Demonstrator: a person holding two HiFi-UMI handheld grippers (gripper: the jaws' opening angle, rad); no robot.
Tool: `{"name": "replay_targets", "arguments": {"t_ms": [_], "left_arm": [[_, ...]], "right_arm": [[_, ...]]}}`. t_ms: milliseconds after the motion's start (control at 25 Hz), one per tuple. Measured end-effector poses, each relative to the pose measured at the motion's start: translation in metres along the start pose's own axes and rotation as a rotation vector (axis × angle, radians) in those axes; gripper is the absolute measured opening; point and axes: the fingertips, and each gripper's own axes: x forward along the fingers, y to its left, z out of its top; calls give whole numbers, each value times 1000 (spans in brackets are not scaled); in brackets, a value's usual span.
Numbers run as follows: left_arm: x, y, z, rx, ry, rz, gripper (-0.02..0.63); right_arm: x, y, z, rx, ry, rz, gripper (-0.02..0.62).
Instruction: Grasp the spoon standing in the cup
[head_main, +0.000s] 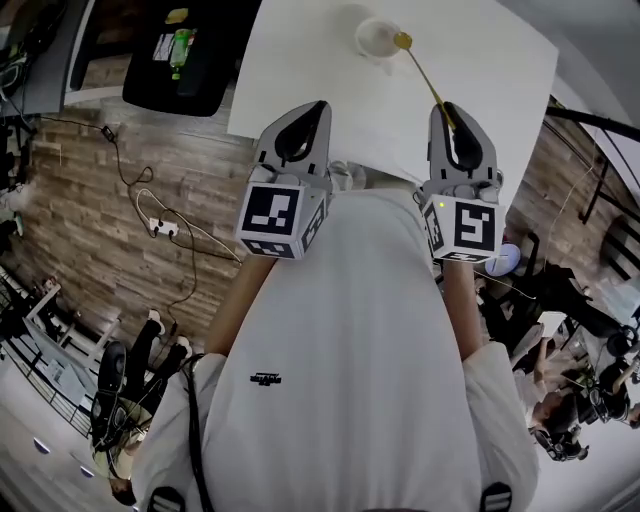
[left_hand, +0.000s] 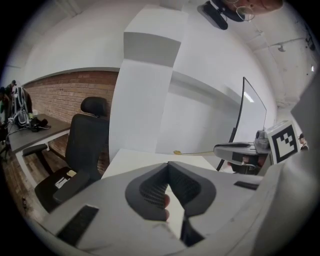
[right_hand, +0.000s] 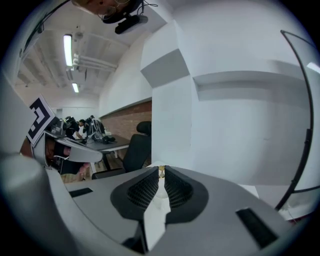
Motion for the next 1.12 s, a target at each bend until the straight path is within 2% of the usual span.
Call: {"name": "replay_targets", "arguments": {"t_ms": [320, 800, 1120], "left_arm": [[-7, -6, 12, 45, -41, 4, 9], [-17, -6, 5, 58, -38, -7, 9], [-21, -8, 5, 68, -46, -8, 9]], "right_arm": [[-24, 2, 1, 31, -38, -1, 40], [-37, 11, 13, 36, -88, -9, 40], [-45, 8, 8, 60, -112, -16, 40]]}}
